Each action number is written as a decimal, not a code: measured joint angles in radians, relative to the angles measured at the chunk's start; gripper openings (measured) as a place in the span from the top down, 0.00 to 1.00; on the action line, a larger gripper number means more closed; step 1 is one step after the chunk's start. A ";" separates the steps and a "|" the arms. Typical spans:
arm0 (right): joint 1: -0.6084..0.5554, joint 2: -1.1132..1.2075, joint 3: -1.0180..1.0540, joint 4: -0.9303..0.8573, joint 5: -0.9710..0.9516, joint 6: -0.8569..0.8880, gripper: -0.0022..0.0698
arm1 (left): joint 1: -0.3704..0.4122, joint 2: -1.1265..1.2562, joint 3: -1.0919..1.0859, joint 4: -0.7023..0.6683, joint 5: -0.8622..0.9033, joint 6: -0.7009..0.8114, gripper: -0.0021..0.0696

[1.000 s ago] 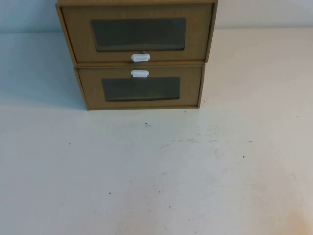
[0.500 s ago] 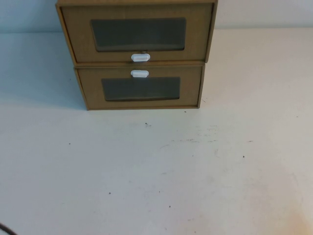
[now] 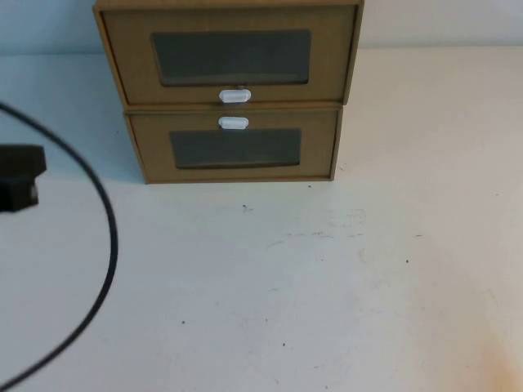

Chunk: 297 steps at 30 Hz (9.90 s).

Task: Open the shoe box
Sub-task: 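Pull the top drawer of the cardboard box fully open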

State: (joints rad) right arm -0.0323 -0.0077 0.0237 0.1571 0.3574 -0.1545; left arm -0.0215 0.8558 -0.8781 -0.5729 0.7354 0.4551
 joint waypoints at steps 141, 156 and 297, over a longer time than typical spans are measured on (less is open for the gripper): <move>0.909 1.617 -1.302 -0.457 0.340 0.165 0.99 | -0.187 1.233 -1.488 -0.037 0.427 0.062 0.98; 0.950 1.801 -1.307 -1.686 0.141 0.797 0.99 | -0.187 1.233 -1.488 -0.039 0.431 0.059 0.98; 0.843 2.092 -1.657 -1.776 0.115 0.655 0.96 | -0.187 1.233 -1.497 -0.044 0.473 -0.068 0.98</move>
State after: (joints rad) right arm 0.8110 2.0845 -1.6328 -1.6187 0.4723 0.5003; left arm -0.2082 2.0886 -2.3750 -0.6173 1.2081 0.3867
